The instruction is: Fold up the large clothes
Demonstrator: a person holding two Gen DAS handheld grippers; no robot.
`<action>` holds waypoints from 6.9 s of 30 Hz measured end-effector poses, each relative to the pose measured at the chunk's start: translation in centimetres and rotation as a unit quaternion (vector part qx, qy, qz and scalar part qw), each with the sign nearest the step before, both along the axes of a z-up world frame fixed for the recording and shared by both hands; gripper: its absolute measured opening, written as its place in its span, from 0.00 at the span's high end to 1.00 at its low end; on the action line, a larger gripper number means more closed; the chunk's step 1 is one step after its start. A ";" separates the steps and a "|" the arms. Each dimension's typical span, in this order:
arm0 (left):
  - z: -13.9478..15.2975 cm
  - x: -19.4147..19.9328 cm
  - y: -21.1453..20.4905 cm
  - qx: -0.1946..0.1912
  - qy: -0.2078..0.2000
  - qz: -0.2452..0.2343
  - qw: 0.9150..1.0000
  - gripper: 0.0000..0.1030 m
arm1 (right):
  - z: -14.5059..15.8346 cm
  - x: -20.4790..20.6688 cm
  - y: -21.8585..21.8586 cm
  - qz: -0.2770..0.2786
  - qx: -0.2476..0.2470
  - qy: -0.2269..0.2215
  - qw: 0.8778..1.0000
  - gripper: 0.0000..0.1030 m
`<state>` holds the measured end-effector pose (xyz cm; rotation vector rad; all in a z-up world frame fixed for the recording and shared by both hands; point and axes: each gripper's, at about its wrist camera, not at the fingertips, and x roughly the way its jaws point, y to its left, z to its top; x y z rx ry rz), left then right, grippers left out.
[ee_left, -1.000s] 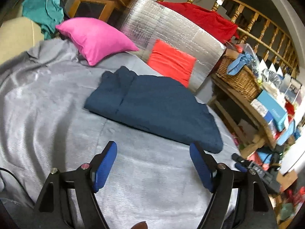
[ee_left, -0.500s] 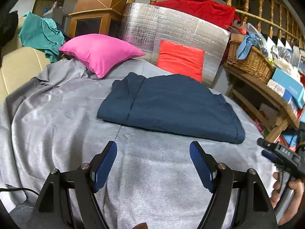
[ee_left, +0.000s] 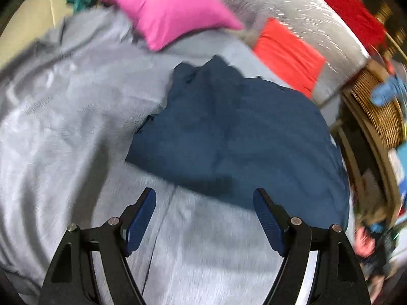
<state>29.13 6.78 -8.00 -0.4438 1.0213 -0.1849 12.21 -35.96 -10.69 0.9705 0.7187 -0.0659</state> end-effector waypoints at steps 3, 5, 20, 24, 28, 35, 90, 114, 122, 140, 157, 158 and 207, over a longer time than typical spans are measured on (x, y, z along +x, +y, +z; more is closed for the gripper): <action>-2.6 2.6 2.1 -0.070 0.031 0.016 0.997 0.23 | -2.7 1.6 -0.4 0.013 0.047 0.005 0.999 0.17; -4.2 2.3 3.1 -0.105 0.045 0.035 0.993 0.23 | -4.4 1.9 -0.9 0.010 0.092 0.005 0.996 0.19; -5.2 1.9 4.4 -0.240 0.043 0.064 0.968 0.83 | -3.9 4.2 -0.4 0.051 0.063 -0.015 0.997 0.80; -2.0 -2.9 4.4 -0.191 0.013 0.037 0.981 0.84 | -2.1 0.4 0.8 0.039 0.027 -0.028 0.998 0.82; -1.2 -8.4 4.3 -0.122 -0.002 0.013 0.992 0.84 | -1.5 -4.4 2.0 0.038 0.016 -0.025 0.999 0.82; -3.8 -13.2 7.4 -0.146 0.026 0.041 0.988 0.41 | -2.1 -9.2 3.1 0.015 -0.004 0.020 1.000 0.50; 9.4 -22.5 -3.4 0.512 -0.416 0.225 0.717 0.05 | 2.3 -12.4 5.5 -0.062 -0.129 -0.008 0.990 0.23; 10.0 -19.1 -3.6 0.460 -0.384 0.148 0.787 0.03 | 7.2 -0.2 0.9 0.015 -0.121 0.000 0.993 0.23; 9.9 -12.5 -2.9 0.406 -0.345 0.089 0.841 0.03 | 3.7 1.2 -0.3 0.047 -0.114 0.002 0.992 0.23; 0.6 3.9 5.3 0.043 -0.016 -0.030 0.998 0.12 | 1.1 5.7 -3.1 0.094 -0.078 0.037 0.992 0.28; 1.8 3.1 -0.7 0.079 -0.059 -0.099 0.990 0.67 | 3.7 5.7 0.2 0.103 -0.180 0.020 0.978 0.91; 2.4 2.8 -0.3 0.069 -0.071 -0.090 0.991 0.86 | 4.3 5.4 0.3 0.099 -0.185 0.012 0.978 0.92; -2.4 7.8 1.9 0.029 0.042 -0.049 0.998 0.48 | -1.9 8.3 -3.1 0.109 -0.025 0.081 0.990 0.57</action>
